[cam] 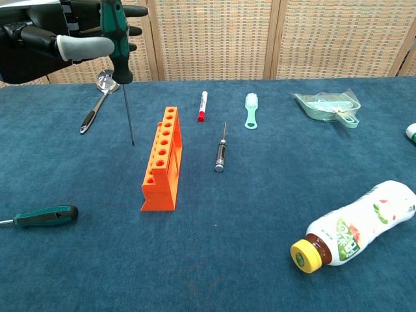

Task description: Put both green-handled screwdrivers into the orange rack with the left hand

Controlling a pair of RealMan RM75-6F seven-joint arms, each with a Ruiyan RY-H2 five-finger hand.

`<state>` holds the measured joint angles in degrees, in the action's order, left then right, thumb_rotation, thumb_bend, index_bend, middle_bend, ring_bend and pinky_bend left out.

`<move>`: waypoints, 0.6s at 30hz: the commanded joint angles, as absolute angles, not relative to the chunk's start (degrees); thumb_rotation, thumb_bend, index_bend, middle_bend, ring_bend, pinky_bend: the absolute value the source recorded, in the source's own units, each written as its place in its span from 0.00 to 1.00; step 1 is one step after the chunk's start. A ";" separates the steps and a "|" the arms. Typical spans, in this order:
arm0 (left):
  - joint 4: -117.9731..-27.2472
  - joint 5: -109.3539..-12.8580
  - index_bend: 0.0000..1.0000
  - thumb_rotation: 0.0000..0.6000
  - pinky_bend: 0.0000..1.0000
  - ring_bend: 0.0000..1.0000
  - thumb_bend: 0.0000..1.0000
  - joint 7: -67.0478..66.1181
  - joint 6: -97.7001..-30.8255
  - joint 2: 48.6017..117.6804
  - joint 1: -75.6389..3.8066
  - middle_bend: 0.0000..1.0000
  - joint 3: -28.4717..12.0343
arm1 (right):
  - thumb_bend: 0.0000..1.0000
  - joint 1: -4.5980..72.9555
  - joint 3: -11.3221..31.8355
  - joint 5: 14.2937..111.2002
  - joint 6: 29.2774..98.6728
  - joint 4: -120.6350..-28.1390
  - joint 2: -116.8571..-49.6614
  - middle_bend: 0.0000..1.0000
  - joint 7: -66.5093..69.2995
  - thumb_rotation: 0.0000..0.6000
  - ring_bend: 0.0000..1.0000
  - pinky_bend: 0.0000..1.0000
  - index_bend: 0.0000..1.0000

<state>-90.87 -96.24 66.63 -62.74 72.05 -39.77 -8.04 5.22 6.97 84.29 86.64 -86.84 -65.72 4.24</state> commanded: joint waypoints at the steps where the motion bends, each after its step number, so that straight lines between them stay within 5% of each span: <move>1: -90.87 -95.45 0.63 1.00 0.00 0.00 0.39 66.46 -62.65 72.80 -40.35 0.00 -8.06 | 0.00 5.25 6.98 84.25 86.58 -86.82 -65.74 0.00 4.14 1.00 0.00 0.00 0.00; 18: -88.54 -90.83 0.63 1.00 0.00 0.00 0.39 64.07 -61.33 78.87 -42.38 0.00 -7.74 | 0.00 5.30 7.14 83.84 86.28 -86.66 -65.49 0.00 4.94 1.00 0.00 0.00 0.00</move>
<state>-88.64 -90.94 64.12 -61.42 78.77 -42.30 -7.75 5.30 7.14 83.84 86.29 -86.66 -65.49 4.95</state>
